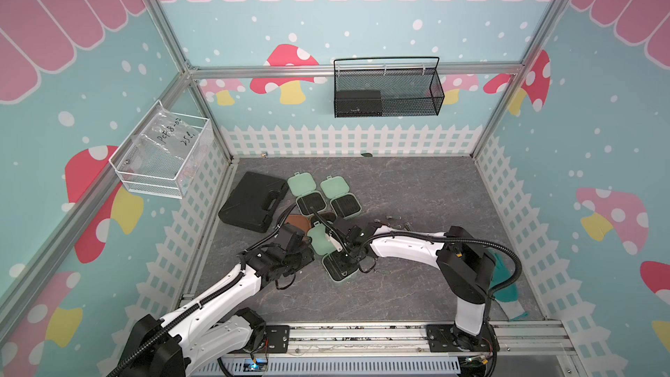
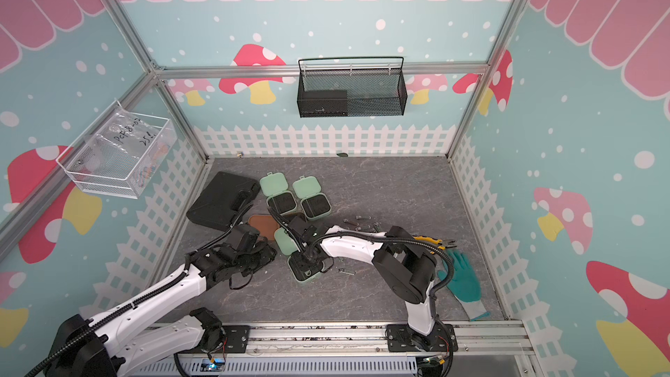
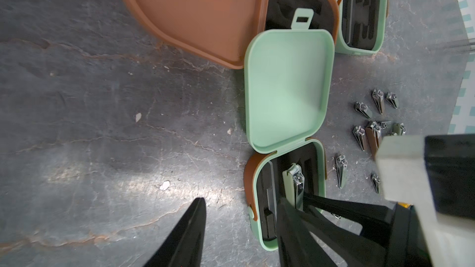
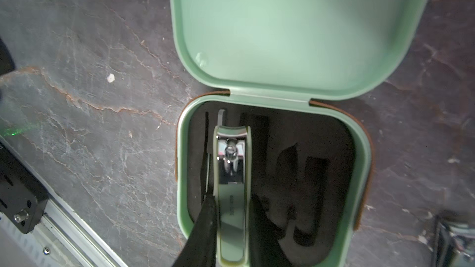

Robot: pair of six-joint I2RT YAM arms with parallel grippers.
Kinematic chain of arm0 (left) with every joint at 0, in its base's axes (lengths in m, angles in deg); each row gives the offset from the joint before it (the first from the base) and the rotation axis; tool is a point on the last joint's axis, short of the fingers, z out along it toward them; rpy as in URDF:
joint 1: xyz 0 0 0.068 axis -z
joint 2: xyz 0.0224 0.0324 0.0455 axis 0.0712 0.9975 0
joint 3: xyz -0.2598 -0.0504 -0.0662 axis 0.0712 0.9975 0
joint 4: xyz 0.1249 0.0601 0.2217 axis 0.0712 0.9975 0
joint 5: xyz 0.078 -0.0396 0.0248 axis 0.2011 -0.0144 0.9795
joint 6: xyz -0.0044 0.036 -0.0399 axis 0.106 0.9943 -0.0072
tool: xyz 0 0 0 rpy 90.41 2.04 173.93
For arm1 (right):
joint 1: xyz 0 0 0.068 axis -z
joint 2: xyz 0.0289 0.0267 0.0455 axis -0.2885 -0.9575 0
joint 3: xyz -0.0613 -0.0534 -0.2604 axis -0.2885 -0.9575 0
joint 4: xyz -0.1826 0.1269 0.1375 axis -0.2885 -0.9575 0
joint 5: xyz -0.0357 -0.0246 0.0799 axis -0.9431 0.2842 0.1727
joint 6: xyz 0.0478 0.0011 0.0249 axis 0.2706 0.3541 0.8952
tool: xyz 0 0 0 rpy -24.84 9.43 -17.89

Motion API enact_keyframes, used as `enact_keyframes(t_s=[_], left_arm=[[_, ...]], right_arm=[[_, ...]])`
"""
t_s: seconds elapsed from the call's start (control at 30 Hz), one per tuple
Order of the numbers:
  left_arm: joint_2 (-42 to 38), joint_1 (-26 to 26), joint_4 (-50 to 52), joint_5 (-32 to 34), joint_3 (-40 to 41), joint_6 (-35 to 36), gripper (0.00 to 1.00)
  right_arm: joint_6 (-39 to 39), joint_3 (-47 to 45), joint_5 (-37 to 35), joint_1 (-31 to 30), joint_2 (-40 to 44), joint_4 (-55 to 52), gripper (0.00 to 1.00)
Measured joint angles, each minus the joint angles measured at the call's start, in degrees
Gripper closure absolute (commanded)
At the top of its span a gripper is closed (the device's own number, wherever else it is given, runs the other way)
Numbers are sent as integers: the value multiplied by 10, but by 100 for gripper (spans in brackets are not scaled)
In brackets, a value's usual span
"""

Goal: Organize nail clipper sets
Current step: Place the nail clipper in the storage box.

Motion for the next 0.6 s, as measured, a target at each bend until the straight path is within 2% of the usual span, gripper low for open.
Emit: enact_keyframes(t_s=[0.6], left_arm=[[-7, -3, 2, 0, 4, 2, 52]], right_arm=[[25, 2, -12, -4, -26, 6, 93]])
